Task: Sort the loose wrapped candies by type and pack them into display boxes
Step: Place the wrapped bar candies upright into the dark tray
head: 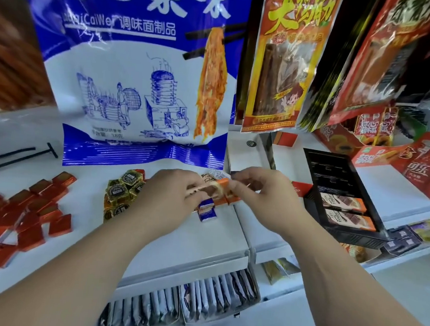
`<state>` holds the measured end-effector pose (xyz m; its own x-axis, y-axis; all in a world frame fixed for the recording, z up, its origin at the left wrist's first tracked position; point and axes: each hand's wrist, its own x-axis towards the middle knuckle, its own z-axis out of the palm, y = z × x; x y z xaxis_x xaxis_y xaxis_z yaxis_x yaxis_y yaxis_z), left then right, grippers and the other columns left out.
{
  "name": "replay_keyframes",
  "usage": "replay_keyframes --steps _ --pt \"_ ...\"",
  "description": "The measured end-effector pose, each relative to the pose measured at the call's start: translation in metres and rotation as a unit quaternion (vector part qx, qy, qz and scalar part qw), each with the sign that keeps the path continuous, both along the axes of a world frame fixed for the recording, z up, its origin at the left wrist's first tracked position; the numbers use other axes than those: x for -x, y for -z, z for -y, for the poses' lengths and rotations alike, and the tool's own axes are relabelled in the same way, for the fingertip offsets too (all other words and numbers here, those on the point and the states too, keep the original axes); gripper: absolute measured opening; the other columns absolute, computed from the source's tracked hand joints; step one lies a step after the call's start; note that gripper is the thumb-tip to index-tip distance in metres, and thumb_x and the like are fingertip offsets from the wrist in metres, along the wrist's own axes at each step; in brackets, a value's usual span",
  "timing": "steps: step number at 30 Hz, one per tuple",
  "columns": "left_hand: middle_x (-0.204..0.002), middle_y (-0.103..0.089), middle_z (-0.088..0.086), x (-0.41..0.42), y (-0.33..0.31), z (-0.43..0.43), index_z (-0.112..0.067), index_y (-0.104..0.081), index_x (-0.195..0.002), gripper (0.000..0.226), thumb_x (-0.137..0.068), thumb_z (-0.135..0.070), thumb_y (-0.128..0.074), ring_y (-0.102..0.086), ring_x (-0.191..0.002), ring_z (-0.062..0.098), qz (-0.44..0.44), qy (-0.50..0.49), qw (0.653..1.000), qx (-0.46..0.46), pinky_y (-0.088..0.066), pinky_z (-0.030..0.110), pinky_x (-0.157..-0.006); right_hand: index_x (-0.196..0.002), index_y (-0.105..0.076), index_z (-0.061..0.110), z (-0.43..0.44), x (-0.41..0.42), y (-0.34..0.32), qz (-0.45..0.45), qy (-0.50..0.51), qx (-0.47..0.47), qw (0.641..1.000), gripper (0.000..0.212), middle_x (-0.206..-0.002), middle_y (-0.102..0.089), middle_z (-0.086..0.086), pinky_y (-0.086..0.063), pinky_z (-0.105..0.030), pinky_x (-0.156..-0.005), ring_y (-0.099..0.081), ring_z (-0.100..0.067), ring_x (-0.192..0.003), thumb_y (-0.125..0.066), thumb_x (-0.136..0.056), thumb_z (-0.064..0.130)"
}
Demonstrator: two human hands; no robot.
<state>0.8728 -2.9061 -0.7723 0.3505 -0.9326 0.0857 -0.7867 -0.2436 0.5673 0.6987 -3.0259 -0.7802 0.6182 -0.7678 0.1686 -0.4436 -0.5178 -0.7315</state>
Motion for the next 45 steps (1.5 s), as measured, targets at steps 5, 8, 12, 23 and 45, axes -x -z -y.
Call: replay_keyframes --steps 5,8,12,23,45 --pt "-0.082 -0.072 -0.009 -0.011 0.002 -0.004 -0.027 -0.073 -0.091 0.006 -0.088 -0.031 -0.069 -0.066 -0.076 0.008 -0.140 -0.108 0.984 0.013 -0.047 0.024 -0.058 -0.117 -0.068 0.029 0.011 -0.009 0.023 -0.096 0.087 0.043 0.991 0.034 -0.108 -0.063 0.005 -0.049 -0.028 -0.072 -0.063 -0.015 -0.092 -0.071 -0.085 0.040" --pt "-0.088 -0.073 -0.009 -0.013 0.002 -0.005 -0.028 -0.072 -0.096 0.007 -0.090 -0.028 -0.069 -0.069 -0.080 0.007 -0.224 -0.131 0.966 0.022 -0.053 0.028 -0.059 -0.117 -0.067 0.028 0.010 -0.016 0.031 -0.130 0.076 0.072 0.986 0.039 -0.110 -0.064 0.002 -0.045 -0.026 -0.069 -0.062 -0.017 -0.091 -0.072 -0.081 0.043" --pt "-0.086 -0.074 -0.008 -0.011 0.002 -0.006 -0.027 -0.072 -0.094 0.006 -0.090 -0.025 -0.068 -0.067 -0.068 0.003 -0.244 -0.125 0.961 0.021 -0.044 0.017 -0.049 -0.111 -0.070 0.027 0.009 -0.017 0.034 -0.140 0.076 0.086 0.984 0.033 -0.096 -0.070 0.004 -0.052 -0.028 -0.065 -0.062 -0.013 -0.081 -0.073 -0.081 0.040" --pt "-0.091 -0.073 -0.007 -0.003 0.000 0.001 -0.028 -0.071 -0.098 0.010 -0.090 -0.022 -0.068 -0.071 -0.082 0.009 -0.256 -0.147 0.955 0.032 -0.062 0.038 -0.067 -0.076 -0.063 0.021 0.012 0.021 -0.012 -0.059 0.110 0.081 0.989 0.014 -0.058 -0.059 0.002 -0.038 -0.028 -0.046 -0.051 -0.015 -0.052 -0.062 -0.090 0.025" --pt "-0.075 -0.075 -0.006 0.020 -0.002 0.001 -0.022 -0.074 -0.086 0.022 -0.097 -0.016 -0.056 -0.068 -0.066 0.001 -0.347 -0.057 0.936 0.013 -0.049 0.013 -0.054 -0.094 -0.075 0.007 -0.011 0.001 -0.017 0.107 -0.006 -0.219 0.970 0.009 -0.079 -0.075 -0.011 -0.058 -0.027 -0.067 -0.070 -0.023 -0.071 -0.066 -0.093 0.009"
